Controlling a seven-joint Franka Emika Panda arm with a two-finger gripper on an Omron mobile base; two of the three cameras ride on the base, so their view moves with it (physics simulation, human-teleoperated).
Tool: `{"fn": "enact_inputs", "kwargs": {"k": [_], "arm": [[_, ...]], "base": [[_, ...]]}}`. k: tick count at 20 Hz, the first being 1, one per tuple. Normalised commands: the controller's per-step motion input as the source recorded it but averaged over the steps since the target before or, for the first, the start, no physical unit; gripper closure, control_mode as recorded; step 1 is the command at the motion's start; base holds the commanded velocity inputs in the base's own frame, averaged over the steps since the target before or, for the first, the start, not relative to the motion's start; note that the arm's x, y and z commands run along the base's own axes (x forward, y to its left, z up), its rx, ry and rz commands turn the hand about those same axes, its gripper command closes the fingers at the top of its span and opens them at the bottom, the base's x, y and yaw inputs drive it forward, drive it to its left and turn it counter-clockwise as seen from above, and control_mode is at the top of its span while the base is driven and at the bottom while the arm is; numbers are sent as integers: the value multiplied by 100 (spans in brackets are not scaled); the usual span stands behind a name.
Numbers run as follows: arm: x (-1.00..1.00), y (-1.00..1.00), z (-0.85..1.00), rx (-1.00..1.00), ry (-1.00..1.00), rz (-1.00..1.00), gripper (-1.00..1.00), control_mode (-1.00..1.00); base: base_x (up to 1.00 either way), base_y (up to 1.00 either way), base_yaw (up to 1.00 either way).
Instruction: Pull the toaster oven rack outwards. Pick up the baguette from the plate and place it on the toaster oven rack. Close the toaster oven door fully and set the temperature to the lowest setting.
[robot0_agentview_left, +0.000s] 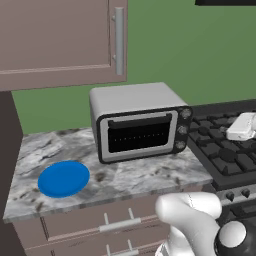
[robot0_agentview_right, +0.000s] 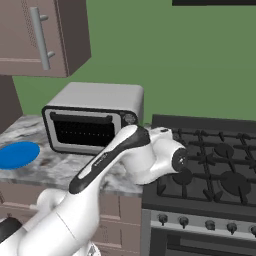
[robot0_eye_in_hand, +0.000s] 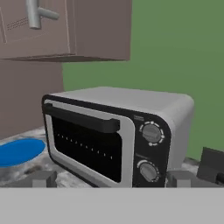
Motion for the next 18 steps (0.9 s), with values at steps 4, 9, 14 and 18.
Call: {"fn": "enact_inputs", "kwargs": {"k": [4, 9, 14, 18], "arm": [[-15, 66, 0, -13, -4, 5, -100, -100], [0, 9, -28, 0, 6, 1, -100, -100], [0, -20, -38, 0, 2, 0, -100, -100], [0, -3, -6, 0, -7, 0, -100, -100]], "base": [[0, 0, 0], [0, 0, 0], [0, 0, 0], [0, 0, 0]]}}
